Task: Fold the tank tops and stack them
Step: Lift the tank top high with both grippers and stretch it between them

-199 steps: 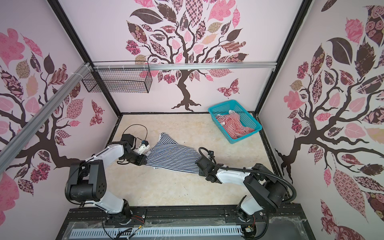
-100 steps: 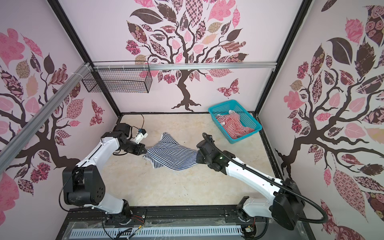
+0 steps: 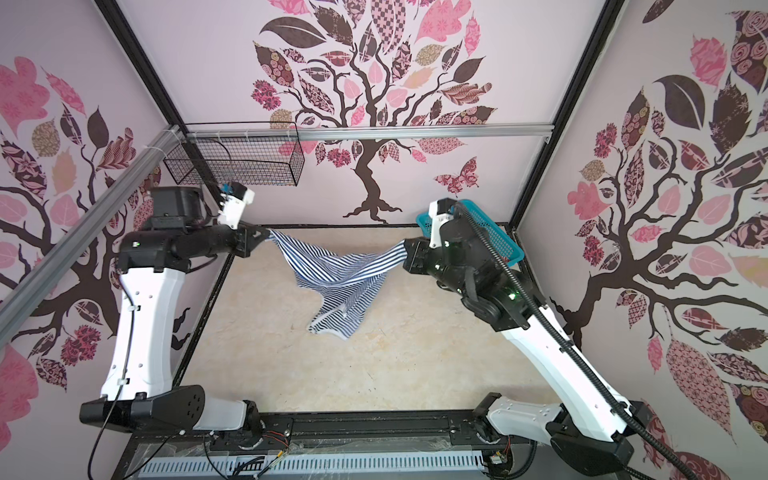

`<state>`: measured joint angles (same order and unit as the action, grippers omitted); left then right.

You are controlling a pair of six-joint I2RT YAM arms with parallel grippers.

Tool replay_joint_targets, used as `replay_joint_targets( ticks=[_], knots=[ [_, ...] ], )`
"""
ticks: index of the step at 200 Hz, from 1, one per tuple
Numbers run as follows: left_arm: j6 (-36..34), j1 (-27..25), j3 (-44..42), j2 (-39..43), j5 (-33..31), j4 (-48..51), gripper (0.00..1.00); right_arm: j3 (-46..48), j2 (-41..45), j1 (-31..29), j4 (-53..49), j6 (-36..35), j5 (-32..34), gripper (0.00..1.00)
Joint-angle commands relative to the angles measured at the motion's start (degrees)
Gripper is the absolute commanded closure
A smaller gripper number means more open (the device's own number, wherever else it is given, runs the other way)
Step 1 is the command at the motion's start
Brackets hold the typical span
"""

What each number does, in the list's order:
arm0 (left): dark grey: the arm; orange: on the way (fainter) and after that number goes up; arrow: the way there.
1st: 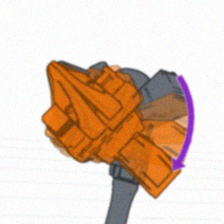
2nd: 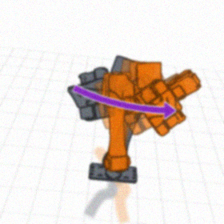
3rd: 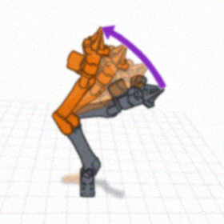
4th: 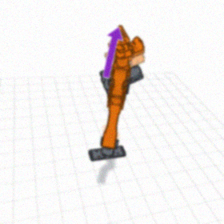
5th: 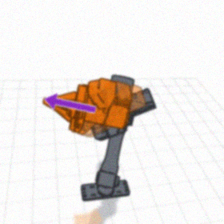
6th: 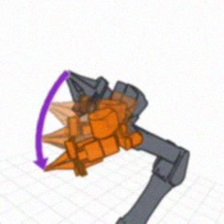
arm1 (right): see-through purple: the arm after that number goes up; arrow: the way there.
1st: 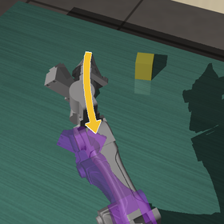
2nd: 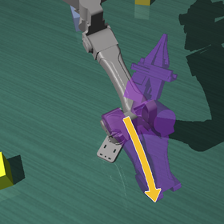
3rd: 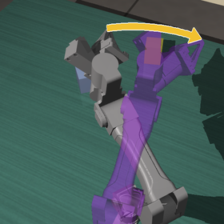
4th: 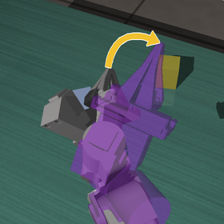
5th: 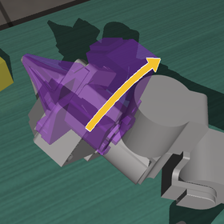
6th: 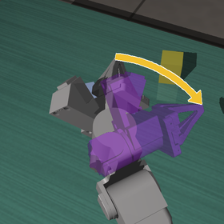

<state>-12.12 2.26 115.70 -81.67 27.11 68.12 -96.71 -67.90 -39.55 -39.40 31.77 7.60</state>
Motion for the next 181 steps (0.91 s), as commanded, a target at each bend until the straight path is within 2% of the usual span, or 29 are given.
replay_joint_targets(
  ticks=[1,19,36,115,141,181],
  knots=[
    [3.4,0.2,13.8,-0.5,-1.0,5.7,1.0,-11.1,-2.0,0.1,-5.5,-3.0,-1.1,1.0],
    [4.3,0.2,23.3,-1.5,-2.7,8.7,1.0,-18.7,-3.0,0.1,-7.8,-3.0,-2.7,1.0],
    [4.8,0.2,25.5,0.6,-4.1,9.0,1.0,-22.7,-2.5,0.1,-9.2,-2.5,-3.8,1.0],
    [3.8,0.2,5.6,22.0,-10.2,-1.2,1.0,-18.1,8.2,0.1,-9.0,2.2,-6.9,1.0],
    [4.5,0.2,3.7,24.4,-12.2,-4.3,1.0,-18.0,8.2,0.1,-9.3,2.9,-7.2,1.0],
    [5.4,0.2,-1.5,22.5,-14.0,-9.4,1.0,-21.4,2.0,0.1,-13.8,-0.4,-0.9,1.0]
  ],
)
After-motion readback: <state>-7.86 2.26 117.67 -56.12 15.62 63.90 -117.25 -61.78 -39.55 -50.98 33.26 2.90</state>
